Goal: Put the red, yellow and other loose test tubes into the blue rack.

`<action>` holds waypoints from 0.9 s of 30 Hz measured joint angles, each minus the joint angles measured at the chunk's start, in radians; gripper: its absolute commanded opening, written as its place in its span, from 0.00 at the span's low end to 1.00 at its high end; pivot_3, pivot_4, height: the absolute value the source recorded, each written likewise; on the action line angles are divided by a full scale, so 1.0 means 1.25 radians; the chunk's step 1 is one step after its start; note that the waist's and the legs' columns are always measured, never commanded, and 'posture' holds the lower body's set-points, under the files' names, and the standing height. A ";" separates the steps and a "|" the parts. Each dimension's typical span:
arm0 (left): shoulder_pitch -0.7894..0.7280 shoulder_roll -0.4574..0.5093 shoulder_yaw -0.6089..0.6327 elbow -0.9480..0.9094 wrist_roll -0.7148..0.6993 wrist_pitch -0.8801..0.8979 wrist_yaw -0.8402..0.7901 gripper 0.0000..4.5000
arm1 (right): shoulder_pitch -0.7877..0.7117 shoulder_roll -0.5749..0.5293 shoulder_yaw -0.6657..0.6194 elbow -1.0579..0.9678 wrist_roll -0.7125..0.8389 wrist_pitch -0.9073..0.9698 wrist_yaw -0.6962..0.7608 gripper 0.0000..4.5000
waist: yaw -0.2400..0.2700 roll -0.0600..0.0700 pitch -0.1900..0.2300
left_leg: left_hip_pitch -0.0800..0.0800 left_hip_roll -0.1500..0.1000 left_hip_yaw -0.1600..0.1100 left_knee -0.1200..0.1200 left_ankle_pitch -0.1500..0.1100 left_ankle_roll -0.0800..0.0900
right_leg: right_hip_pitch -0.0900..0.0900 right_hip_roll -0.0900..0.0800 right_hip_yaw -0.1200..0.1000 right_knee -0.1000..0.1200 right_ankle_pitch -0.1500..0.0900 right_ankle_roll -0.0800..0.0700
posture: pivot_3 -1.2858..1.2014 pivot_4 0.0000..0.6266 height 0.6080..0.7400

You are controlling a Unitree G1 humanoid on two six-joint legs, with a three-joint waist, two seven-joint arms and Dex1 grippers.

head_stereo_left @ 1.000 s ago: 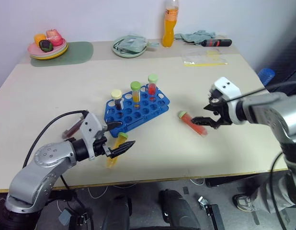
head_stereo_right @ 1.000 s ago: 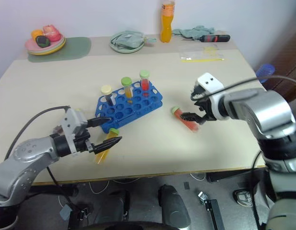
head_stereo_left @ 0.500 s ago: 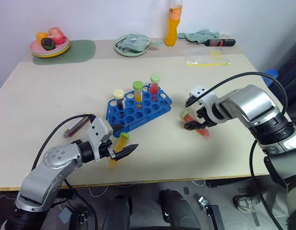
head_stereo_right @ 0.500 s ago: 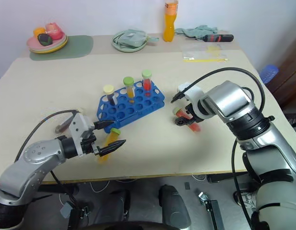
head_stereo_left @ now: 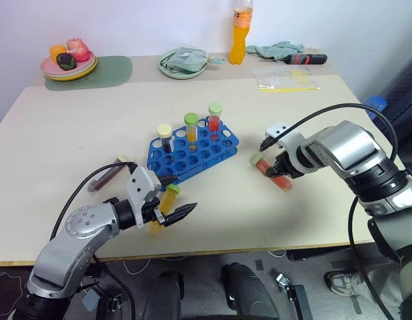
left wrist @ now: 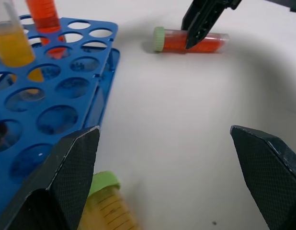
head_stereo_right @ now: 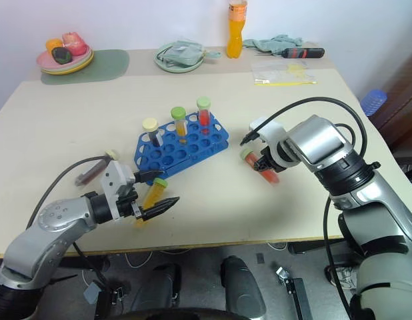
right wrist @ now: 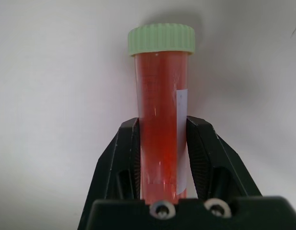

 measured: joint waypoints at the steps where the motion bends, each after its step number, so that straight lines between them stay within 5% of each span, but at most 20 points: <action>1: -0.002 -0.001 -0.001 0.000 0.000 -0.004 -0.001 1.00 | 0.007 -0.003 -0.011 -0.009 0.001 0.003 -0.002 0.27 | 0.000 0.000 0.000 | 0.000 0.000 0.000 0.000 0.000 0.000 | 0.000 0.000 0.000 0.000 0.000 0.000 | 0.52 0.24 1.00; 5: -0.004 0.000 -0.002 0.004 0.006 -0.010 -0.003 1.00 | 0.033 -0.017 -0.107 -0.081 0.011 0.002 -0.011 0.27 | 0.000 0.000 0.000 | 0.000 0.000 0.000 0.000 0.000 0.000 | 0.000 0.000 0.000 0.000 0.000 0.000 | 0.52 0.24 1.00; 8: -0.003 0.000 0.002 0.012 0.009 -0.013 -0.002 1.00 | 0.109 0.027 -0.279 -0.187 0.036 -0.070 -0.029 0.27 | 0.000 0.000 0.000 | 0.000 0.000 0.000 0.000 0.000 0.000 | 0.000 0.001 0.000 0.000 0.000 0.000 | 0.52 0.24 1.00; 10: 0.003 -0.001 0.017 0.022 0.015 -0.020 0.002 1.00 | 0.200 0.182 -0.454 -0.282 0.057 -0.207 -0.094 0.27 | -0.004 -0.002 -0.001 | 0.001 0.001 -0.001 -0.001 0.000 0.001 | 0.001 0.002 0.000 0.000 0.000 0.000 | 0.52 0.24 1.00; 13: 0.001 -0.007 0.038 0.050 0.019 -0.030 0.015 1.00 | 0.268 0.422 -0.571 -0.365 0.103 -0.333 -0.200 0.27 | -0.003 -0.001 -0.001 | 0.002 0.001 -0.001 -0.001 0.000 0.000 | 0.000 0.002 0.000 0.004 0.000 0.000 | 0.52 0.24 1.00; 19: -0.027 -0.024 0.064 0.111 0.036 -0.053 0.046 1.00 | 0.391 0.609 -0.487 -0.241 -0.027 -0.726 -0.312 0.27 | -0.001 -0.001 -0.001 | 0.002 0.000 -0.001 0.001 0.000 0.000 | 0.001 0.000 -0.001 0.004 0.000 0.000 | 0.52 0.24 1.00; 27: -0.023 -0.024 0.079 0.095 0.031 -0.054 0.051 1.00 | 0.382 0.622 -0.473 -0.062 -0.080 -0.919 -0.340 0.27 | -0.002 -0.001 -0.001 | 0.002 0.000 -0.001 0.000 0.000 0.000 | 0.001 0.000 -0.001 0.004 0.000 0.000 | 0.52 0.24 1.00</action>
